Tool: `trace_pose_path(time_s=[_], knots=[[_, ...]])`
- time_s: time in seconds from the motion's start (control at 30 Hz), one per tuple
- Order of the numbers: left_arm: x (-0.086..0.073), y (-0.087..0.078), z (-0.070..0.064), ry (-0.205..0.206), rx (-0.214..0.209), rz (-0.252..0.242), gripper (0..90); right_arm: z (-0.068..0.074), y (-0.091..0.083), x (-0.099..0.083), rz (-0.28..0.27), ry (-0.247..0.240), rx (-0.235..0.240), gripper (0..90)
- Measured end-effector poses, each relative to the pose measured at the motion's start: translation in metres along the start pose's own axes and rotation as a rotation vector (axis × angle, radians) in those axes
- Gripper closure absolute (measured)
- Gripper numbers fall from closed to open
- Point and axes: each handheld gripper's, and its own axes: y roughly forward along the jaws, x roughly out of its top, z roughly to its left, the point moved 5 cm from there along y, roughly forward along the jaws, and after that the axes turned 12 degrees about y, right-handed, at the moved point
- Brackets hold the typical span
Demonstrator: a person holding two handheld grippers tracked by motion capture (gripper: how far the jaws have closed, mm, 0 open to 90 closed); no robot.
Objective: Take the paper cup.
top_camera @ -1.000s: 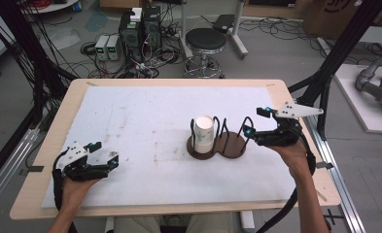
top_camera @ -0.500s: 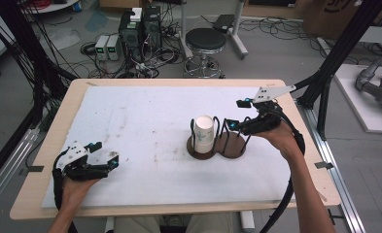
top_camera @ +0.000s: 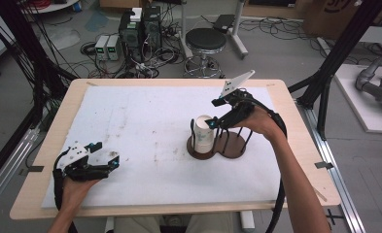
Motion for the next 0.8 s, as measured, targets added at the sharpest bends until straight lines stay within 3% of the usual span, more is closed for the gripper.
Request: trace_pose_path(time_s=[0.47,0.8], knots=[[0.0,0.0,0.0,0.0,0.001,0.0,11.1,-0.003,0.032,0.005,0.205,-0.062,-0.002,18.1],[0.0,0.0,0.0,0.005,-0.001,0.003,11.1,-0.001,0.042,-0.001,0.279,-0.086,-0.001,18.1]])
